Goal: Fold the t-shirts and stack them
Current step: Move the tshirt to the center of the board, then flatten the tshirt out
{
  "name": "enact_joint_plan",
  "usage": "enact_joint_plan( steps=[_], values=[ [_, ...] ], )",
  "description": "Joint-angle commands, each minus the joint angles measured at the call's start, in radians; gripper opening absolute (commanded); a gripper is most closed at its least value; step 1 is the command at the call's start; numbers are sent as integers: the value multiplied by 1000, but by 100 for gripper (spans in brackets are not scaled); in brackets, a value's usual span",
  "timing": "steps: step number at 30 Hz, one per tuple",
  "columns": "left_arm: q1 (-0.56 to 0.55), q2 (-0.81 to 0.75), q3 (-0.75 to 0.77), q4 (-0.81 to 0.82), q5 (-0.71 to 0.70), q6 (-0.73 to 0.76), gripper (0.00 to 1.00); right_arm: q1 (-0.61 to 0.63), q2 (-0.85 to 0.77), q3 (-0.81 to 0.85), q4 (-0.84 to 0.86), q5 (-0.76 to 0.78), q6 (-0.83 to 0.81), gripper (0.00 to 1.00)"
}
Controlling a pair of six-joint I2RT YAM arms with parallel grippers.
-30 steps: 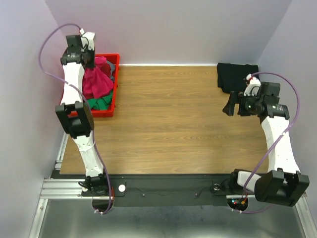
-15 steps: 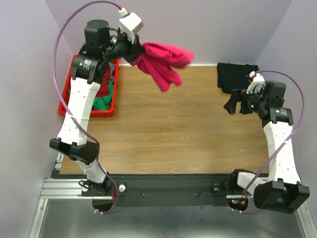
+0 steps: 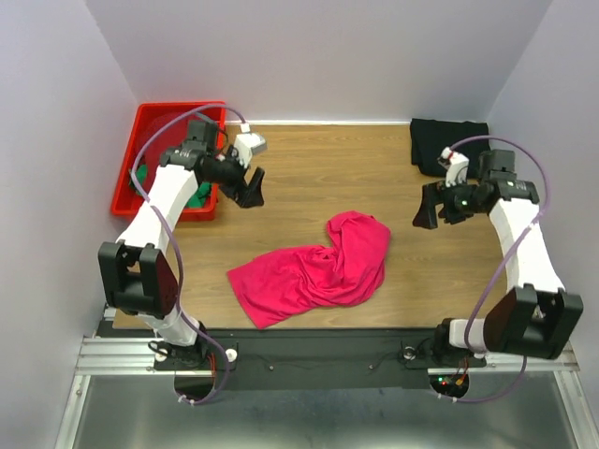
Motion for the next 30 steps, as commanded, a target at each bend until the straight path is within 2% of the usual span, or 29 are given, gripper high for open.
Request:
enact_joint_plan(
  steps=[1, 2, 4, 7, 10, 14, 19, 22, 23, 25, 26, 27, 28, 29, 30],
  values=[
    [-60, -134, -125, -91, 79, 224, 84, 89, 92, 39, -118, -15, -91, 100],
    [-67, -145, -159, -91, 75, 236, 78, 113, 106, 35, -120, 15, -90, 100],
    [-94, -185, -263, -79, 79, 242, 77, 199, 146, 18, -103, 40, -87, 99],
    [-181, -237, -398, 39, -45, 204, 76, 296, 205, -25, -11, 117, -53, 97],
    [-238, -253, -498, 120, -142, 166, 76, 328, 282, -22, 99, 163, 19, 94],
    [-312, -248, -589, 261, -309, 155, 81, 333, 469, 73, 162, 187, 96, 91],
    [-338, -181, -639, 340, -359, 127, 81, 356, 607, 151, 208, 166, 130, 89],
    [-354, -130, -644, 381, -385, 112, 73, 371, 660, 183, 204, 141, 148, 72],
    [-357, -115, -642, 395, -397, 110, 69, 371, 666, 191, 201, 135, 154, 61],
    [-358, -63, -623, 401, -402, 107, 54, 371, 673, 215, 189, 123, 167, 48],
    [-358, -43, -612, 403, -415, 103, 46, 373, 675, 222, 185, 121, 168, 33],
    [-358, -18, -595, 401, -425, 89, 29, 371, 674, 232, 182, 124, 165, 24],
    [-355, 31, -543, 395, -435, 83, 19, 371, 672, 263, 176, 135, 165, 14],
    [-337, 56, -508, 360, -425, 77, 2, 370, 669, 281, 173, 147, 160, 1],
    [-321, 92, -465, 339, -405, 74, 0, 368, 666, 310, 170, 161, 151, 0]
  ],
)
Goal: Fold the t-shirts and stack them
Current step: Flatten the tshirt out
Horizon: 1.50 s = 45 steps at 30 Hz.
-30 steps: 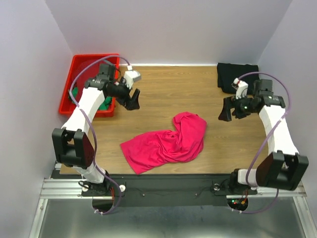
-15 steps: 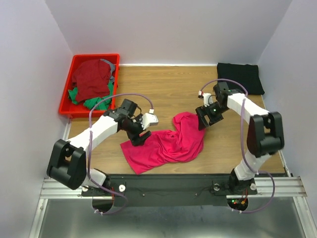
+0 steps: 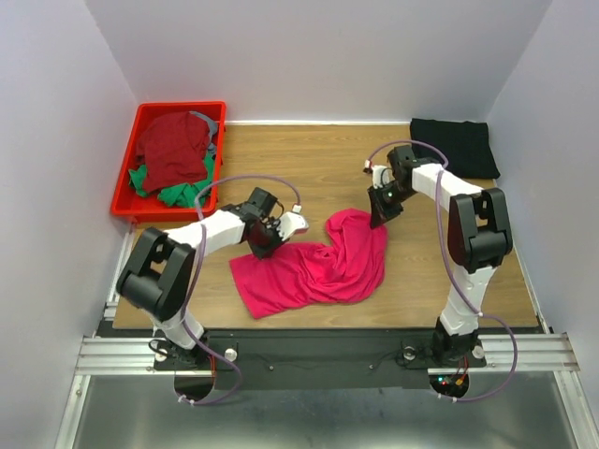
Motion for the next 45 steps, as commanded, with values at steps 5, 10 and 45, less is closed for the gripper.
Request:
enact_joint_plan(
  steps=[5, 10, 45],
  values=[
    [130, 123, 458, -82, 83, -12, 0, -72, -9, 401, -38, 58, -60, 1],
    [176, 148, 823, -125, 77, -6, 0, -97, -45, 656, -116, 31, -173, 0],
    [245, 79, 373, -200, 111, -9, 83, -177, -38, 284, -122, 26, -241, 76]
  ],
)
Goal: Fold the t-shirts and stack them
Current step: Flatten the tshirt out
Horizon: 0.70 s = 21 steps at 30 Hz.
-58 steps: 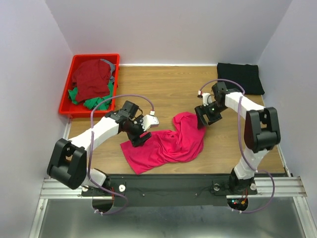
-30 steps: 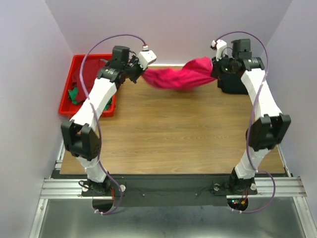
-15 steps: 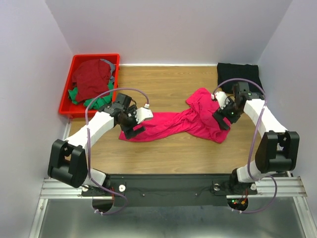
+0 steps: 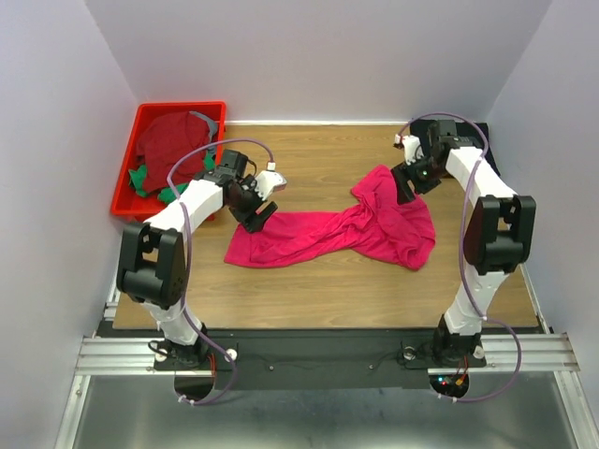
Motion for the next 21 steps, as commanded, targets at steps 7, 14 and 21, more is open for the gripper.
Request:
enact_joint_plan(
  steps=[7, 14, 21],
  values=[
    [38, 78, 55, -20, 23, -89, 83, 84, 169, 210, 16, -37, 123, 65],
    [51, 78, 31, -4, 3, -134, 82, 135, 270, 301, 36, -14, 118, 61],
    [101, 110, 84, -39, 14, -168, 82, 178, 312, 324, 36, -16, 109, 54]
  ],
)
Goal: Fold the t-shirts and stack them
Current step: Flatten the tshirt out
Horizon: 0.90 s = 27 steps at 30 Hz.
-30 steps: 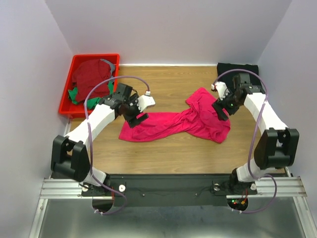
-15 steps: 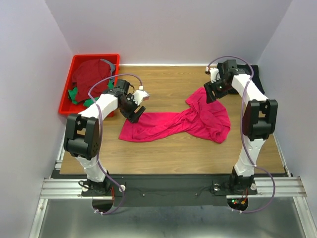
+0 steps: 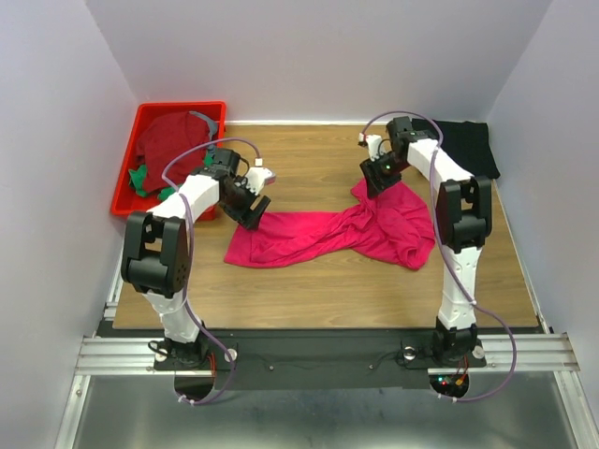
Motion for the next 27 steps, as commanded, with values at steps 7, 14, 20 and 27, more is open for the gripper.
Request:
enact_joint_plan(
  steps=[7, 14, 20, 27],
  values=[
    [49, 4, 54, -39, 12, -29, 83, 23, -26, -13, 15, -23, -9, 53],
    [73, -3, 57, -57, 33, -32, 83, 26, -79, -25, -43, -71, -26, 1],
    [98, -87, 9, -97, 55, 31, 82, -25, -242, 20, -62, -14, -1, 1],
    [99, -271, -129, -140, 95, 204, 77, -103, -402, 68, -86, 56, 20, 0]
  ],
)
